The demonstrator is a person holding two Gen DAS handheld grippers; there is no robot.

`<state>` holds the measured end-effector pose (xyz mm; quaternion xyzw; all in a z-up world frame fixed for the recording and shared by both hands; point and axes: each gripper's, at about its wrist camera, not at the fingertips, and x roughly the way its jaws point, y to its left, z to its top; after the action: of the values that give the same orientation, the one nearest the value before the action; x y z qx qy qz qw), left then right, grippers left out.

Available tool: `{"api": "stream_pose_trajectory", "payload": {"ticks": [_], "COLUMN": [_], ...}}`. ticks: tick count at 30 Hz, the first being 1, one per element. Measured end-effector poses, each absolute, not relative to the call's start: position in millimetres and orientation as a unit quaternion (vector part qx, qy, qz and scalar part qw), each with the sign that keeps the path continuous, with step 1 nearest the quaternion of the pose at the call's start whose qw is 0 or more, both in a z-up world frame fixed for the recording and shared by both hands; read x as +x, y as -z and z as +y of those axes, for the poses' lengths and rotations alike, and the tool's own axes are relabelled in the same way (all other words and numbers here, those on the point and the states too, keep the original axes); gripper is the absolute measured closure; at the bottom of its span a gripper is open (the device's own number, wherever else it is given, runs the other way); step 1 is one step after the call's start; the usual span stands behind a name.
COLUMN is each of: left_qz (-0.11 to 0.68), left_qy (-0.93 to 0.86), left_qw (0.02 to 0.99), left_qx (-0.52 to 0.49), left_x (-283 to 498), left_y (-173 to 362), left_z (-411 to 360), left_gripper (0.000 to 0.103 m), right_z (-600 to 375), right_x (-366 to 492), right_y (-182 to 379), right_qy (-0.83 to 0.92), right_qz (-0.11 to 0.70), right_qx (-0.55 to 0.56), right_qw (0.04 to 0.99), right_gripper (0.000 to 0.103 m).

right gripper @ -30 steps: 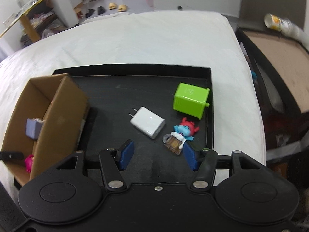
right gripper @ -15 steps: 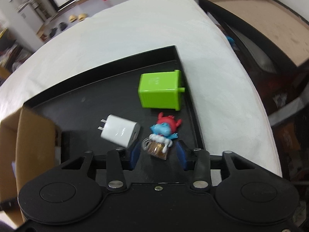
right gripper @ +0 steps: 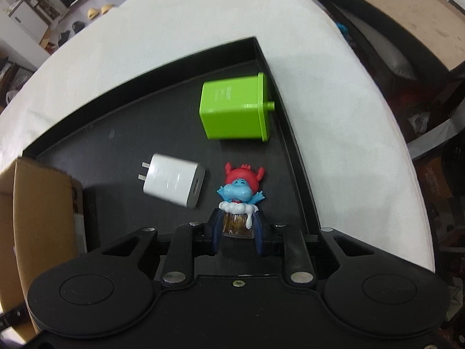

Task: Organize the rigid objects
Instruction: 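Move the right gripper to the blue troll figure in the cup and grasp it, then lift the troll figure with the right gripper and carry it over the box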

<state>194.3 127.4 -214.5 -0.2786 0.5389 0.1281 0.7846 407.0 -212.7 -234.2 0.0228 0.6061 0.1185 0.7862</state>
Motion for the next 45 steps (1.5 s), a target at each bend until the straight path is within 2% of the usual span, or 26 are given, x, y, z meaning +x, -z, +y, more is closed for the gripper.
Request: {"api": "stream_pose_trajectory", "payload": {"ticks": [12, 23, 31, 33, 35, 45], "left_qz": [0.538, 0.536, 0.536, 0.536, 0.536, 0.535], "left_qy": [-0.128, -0.128, -0.128, -0.127, -0.127, -0.123], "left_qw": [0.785, 0.786, 0.786, 0.786, 0.786, 0.785], "left_qx": [-0.279, -0.28, -0.281, -0.282, -0.282, -0.286], "left_x": [194.7, 193.7, 194.1, 194.4, 193.8, 192.8], "left_y": [214.1, 213.8, 213.9, 214.4, 213.9, 213.8], "left_z": [127.5, 127.4, 127.3, 127.3, 127.6, 128.4], "left_gripper": [0.077, 0.077, 0.077, 0.077, 0.077, 0.077], "right_z": [-203.9, -202.0, -203.3, -200.8, -199.7, -195.1], "right_x": [383.7, 370.6, 377.2, 377.9, 377.8, 382.9], "right_y": [234.5, 237.2, 228.3, 231.3, 234.2, 250.9], "right_qy": [-0.142, -0.165, -0.15, -0.137, -0.118, -0.069], "right_qz": [0.652, 0.663, 0.659, 0.661, 0.663, 0.66], "right_qx": [-0.021, -0.072, -0.021, -0.016, -0.012, -0.003], "right_qw": [0.744, 0.726, 0.736, 0.737, 0.74, 0.748], "right_gripper": [0.081, 0.081, 0.068, 0.059, 0.055, 0.055]}}
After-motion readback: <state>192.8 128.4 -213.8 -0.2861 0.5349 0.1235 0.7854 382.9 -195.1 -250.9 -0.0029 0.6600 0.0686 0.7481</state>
